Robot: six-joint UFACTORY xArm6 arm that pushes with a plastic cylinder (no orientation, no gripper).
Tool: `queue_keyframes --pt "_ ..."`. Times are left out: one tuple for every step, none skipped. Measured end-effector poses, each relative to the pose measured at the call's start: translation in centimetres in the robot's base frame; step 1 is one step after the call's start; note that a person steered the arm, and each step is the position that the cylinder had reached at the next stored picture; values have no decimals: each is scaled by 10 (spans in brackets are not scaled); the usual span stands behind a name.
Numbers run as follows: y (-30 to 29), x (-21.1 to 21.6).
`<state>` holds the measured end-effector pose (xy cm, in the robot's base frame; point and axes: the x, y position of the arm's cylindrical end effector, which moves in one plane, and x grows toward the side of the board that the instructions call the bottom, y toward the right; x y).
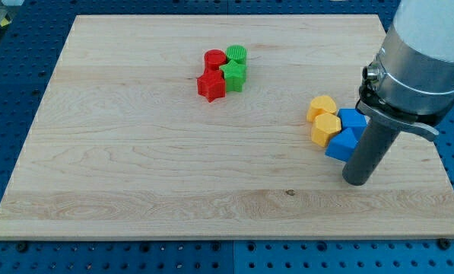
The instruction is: Push the blue triangle into the blue cube
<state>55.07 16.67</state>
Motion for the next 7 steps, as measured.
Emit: queue_keyframes --pt "0 0" --pt "0 -2" --pt "2 -5" --pt "20 -15" --pt "28 -23" --pt "28 -23" --pt "29 2"
